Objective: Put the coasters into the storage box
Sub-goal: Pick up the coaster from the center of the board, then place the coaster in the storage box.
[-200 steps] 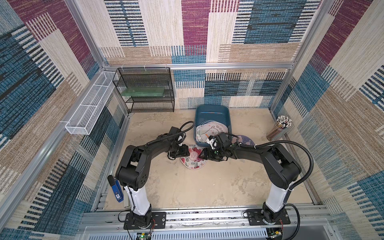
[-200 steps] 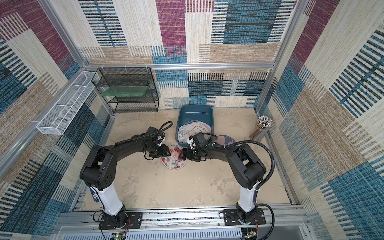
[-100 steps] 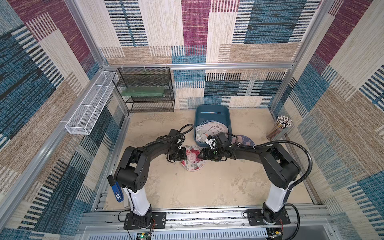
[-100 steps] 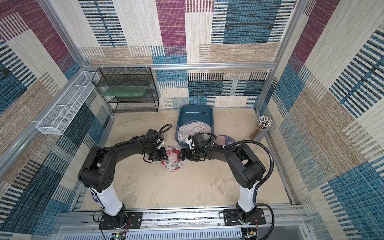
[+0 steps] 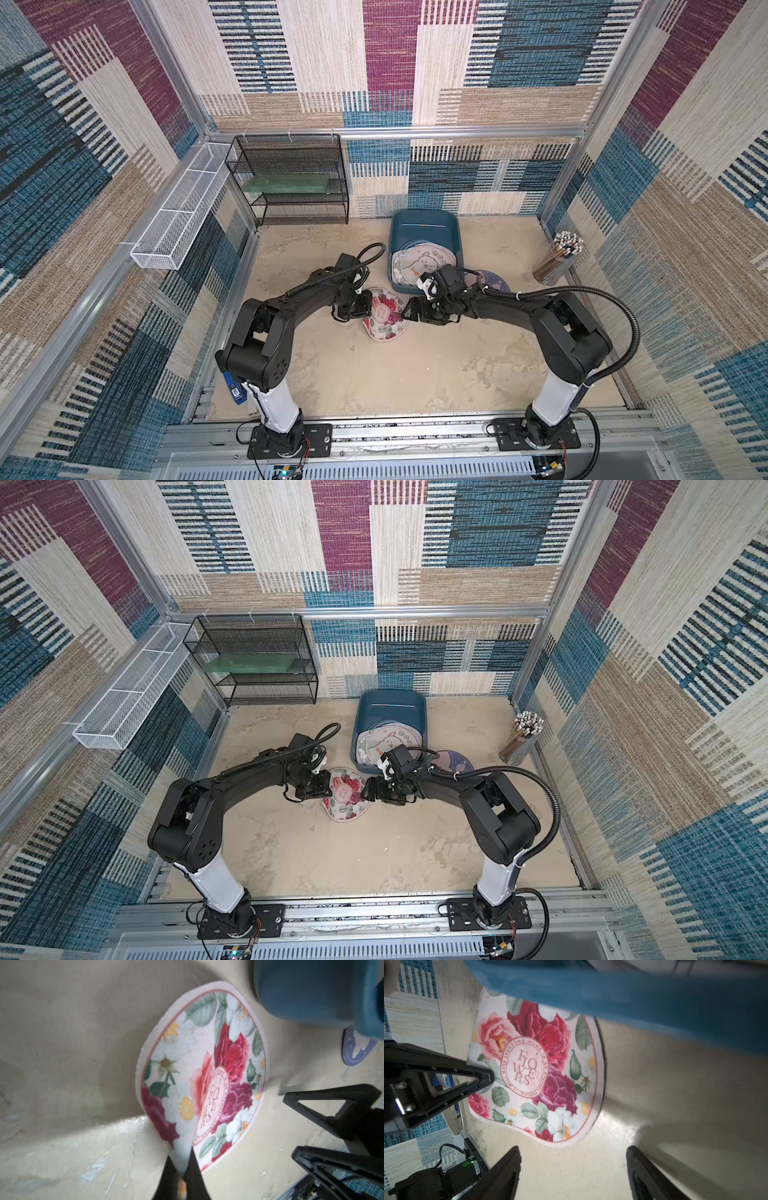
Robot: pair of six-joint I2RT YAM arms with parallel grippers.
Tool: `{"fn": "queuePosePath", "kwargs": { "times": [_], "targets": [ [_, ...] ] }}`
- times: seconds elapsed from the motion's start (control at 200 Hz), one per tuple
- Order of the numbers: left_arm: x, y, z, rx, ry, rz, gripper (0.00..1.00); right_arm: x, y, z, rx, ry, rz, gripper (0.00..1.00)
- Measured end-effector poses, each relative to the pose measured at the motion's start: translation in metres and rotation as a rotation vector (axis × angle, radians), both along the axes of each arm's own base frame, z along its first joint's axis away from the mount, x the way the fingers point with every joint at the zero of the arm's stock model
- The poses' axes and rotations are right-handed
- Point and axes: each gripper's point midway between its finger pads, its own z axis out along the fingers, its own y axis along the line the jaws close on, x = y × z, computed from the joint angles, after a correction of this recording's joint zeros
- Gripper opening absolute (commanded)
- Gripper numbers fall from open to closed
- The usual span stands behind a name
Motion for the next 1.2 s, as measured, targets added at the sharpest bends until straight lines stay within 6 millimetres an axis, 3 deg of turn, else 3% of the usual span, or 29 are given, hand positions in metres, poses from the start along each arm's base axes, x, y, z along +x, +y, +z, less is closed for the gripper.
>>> {"fn": "queuePosePath", "kwargs": {
  "times": [0.496, 0.741, 0.846, 1.001, 1.197],
  "targets": [
    [0.012, -0.005, 0.120, -0.067, -0.207, 0.001, 0.01, 0.001, -0.052, 0.039, 0.023, -0.039, -0.084, 0.84],
    [0.033, -0.039, 0.175, -0.175, -0.287, -0.041, 0.01, 0.004, -0.083, 0.050, 0.028, -0.057, -0.139, 0.84],
    [0.044, -0.061, 0.182, -0.212, -0.295, -0.082, 0.01, 0.004, -0.094, 0.054, 0.032, -0.062, -0.159, 0.84],
    [0.061, -0.099, 0.174, -0.252, -0.277, -0.137, 0.01, 0.005, -0.107, 0.061, 0.037, -0.077, -0.181, 0.84],
    [0.089, -0.160, 0.178, -0.337, -0.304, -0.214, 0.01, 0.000, -0.121, 0.062, 0.038, -0.076, -0.209, 0.84]
  ]
}}
